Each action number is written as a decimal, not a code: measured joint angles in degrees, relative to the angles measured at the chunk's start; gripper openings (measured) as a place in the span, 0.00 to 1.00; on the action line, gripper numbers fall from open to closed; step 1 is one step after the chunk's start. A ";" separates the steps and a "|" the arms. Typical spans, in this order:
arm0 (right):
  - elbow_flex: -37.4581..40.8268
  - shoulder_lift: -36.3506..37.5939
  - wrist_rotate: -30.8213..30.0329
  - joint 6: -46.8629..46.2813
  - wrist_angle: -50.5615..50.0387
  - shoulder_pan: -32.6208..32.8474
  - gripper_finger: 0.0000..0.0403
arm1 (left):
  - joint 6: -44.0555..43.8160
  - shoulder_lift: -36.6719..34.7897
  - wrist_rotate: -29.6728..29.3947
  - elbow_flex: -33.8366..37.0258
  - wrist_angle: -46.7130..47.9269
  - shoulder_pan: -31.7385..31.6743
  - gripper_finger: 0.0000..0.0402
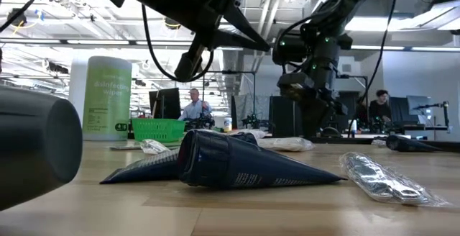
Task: Pick & Place Travel size toiletries
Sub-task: Put the cotton pack into the right red bin
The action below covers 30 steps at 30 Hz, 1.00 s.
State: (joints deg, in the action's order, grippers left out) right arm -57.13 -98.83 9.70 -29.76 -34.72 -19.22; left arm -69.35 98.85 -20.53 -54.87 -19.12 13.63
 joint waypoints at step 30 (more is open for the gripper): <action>-4.47 -7.52 -3.80 2.62 0.03 3.46 0.00 | -0.24 0.00 -1.97 0.04 0.97 -0.22 0.00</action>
State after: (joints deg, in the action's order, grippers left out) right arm -61.60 -106.35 5.90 -27.14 -34.70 -15.75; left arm -69.59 98.85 -22.50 -54.83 -18.16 13.41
